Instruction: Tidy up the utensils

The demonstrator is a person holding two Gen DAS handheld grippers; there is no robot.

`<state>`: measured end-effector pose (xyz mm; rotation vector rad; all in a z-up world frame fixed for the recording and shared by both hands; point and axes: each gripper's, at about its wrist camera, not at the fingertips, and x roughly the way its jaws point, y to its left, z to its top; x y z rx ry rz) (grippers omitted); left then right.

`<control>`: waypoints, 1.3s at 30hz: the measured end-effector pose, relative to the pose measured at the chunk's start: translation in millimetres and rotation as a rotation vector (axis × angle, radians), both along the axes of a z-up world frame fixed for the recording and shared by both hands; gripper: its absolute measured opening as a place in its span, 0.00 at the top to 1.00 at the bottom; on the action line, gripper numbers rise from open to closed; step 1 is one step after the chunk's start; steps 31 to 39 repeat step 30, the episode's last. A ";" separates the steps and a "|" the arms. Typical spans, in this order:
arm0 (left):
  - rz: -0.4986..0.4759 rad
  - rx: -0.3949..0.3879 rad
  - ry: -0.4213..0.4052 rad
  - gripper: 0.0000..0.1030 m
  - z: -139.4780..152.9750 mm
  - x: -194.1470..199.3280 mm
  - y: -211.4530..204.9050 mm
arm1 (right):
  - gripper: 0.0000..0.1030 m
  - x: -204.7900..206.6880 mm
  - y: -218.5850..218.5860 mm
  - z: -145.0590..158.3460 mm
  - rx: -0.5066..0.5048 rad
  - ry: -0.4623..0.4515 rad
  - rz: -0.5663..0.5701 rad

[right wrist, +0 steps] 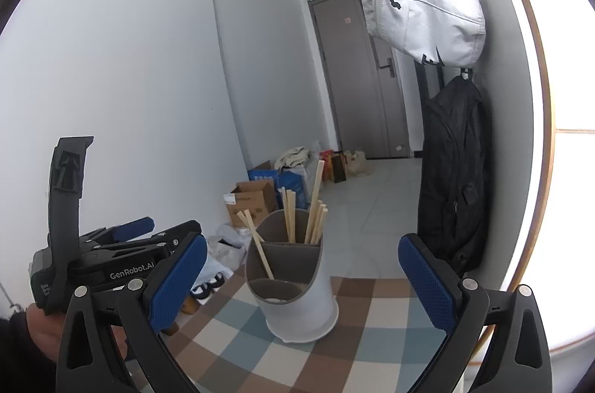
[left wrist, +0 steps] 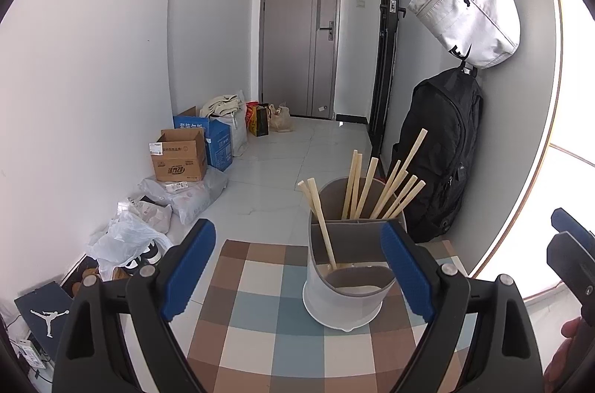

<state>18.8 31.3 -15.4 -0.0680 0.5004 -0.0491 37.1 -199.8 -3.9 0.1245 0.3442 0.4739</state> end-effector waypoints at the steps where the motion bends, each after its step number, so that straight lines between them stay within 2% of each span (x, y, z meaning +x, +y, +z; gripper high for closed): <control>1: 0.000 0.000 0.000 0.15 0.2 0.0 0.0 | 0.00 -0.3 0.4 -0.3 -0.001 0.000 0.001; 39: 0.009 -0.009 0.009 0.15 -1.5 0.7 1.4 | 0.00 3.0 1.3 -1.7 -0.008 0.011 0.009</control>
